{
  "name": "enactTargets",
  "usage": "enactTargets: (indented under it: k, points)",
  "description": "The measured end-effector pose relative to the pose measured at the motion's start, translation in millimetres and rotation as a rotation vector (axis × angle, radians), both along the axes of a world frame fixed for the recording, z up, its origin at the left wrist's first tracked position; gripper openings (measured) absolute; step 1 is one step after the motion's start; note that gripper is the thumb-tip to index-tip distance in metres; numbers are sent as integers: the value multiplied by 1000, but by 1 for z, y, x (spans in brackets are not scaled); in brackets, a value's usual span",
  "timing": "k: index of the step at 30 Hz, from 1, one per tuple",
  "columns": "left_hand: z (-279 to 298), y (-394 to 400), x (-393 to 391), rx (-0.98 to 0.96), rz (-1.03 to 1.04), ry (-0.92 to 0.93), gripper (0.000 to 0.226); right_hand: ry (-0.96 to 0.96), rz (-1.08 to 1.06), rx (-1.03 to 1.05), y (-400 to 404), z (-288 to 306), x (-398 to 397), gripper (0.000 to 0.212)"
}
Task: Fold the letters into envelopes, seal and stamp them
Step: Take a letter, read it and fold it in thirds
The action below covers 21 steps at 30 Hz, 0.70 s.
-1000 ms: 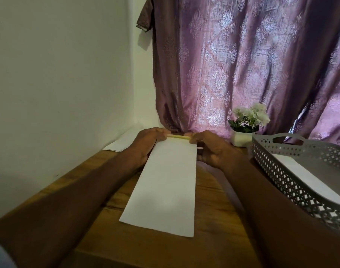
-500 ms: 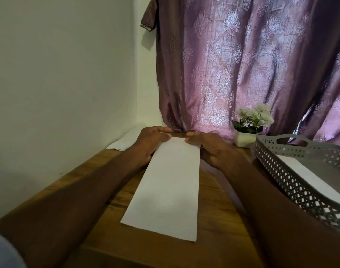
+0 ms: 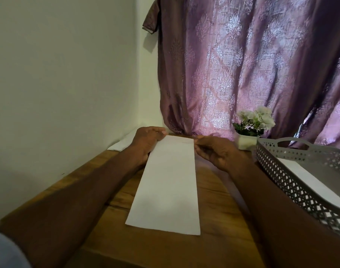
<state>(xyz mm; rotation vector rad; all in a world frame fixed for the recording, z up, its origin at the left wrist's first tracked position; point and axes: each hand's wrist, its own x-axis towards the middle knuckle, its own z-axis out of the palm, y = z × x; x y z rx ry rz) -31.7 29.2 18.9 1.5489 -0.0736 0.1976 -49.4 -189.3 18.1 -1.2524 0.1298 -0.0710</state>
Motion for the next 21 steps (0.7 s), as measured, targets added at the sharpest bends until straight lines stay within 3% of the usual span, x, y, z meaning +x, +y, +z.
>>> enactTargets:
  k: [3,7,12,18,21]
  points:
    - [0,3,1,-2,35,-25,28,-11,-20,32,-5,2,0,8]
    - [-2,-2,-4,-31,1,-18,22,-32,85,-43,16,1,-9,46]
    - [-4,-3,-8,-95,-58,13,19,-72,55,-66,28,3,-13,18]
    - [-1,4,-2,-137,52,86,11,-67,-4,-30,17,4,-12,24]
    - [-2,5,1,-66,-45,160,40,-73,29,-42,21,4,-12,21]
